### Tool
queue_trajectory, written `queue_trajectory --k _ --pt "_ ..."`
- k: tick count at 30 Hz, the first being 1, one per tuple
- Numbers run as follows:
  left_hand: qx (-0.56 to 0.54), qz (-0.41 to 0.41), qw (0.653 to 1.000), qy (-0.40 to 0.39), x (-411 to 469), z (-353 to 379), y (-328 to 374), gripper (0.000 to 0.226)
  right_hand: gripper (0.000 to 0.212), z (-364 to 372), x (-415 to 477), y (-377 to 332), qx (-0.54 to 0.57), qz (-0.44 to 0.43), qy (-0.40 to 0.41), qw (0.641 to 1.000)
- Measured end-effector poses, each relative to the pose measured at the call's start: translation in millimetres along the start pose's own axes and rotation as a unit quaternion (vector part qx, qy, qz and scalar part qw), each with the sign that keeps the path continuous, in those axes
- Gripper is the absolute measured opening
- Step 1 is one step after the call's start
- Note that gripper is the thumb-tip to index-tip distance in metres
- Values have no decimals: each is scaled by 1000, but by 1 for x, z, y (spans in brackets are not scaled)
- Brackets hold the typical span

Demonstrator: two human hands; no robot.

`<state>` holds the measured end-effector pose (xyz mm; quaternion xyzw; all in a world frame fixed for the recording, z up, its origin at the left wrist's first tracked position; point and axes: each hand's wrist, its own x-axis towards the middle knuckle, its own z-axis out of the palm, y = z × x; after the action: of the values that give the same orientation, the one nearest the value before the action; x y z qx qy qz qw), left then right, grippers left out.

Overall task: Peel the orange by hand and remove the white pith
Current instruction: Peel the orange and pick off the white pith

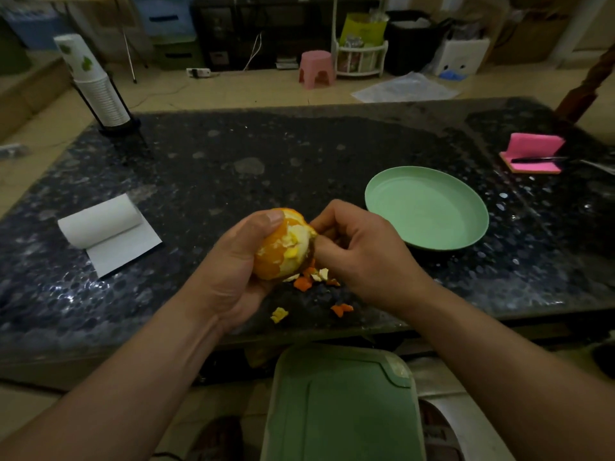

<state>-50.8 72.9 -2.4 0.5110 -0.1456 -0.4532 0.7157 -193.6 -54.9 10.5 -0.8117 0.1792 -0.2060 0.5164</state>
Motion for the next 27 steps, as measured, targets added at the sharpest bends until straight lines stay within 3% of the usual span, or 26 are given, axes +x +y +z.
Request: queue_trajectory --k 4,8,13,17,20,24,27 --pt "33 -12 999 -1 0 -1 0 47 4 -7 1 5 -105 -40 -16 993" --pt "47 -10 999 13 -2 4 -5 40 10 0 5 14 -178 -69 20 981" --pt "4 -21 1000 17 -4 10 -4 46 10 -6 10 16 -88 -44 18 995" --pt "-70 -89 994 2 -6 4 4 59 20 -11 20 20 36 28 -1 999" --pt "-118 -132 984 13 -5 3 5 60 15 -13 27 30 89 90 -24 992" --pt "-199 -133 967 83 1 0 -1 58 28 -4 26 44 -152 54 -36 986" --pt "-216 -137 964 73 1 -4 -3 55 42 4 20 36 -132 37 -59 989"
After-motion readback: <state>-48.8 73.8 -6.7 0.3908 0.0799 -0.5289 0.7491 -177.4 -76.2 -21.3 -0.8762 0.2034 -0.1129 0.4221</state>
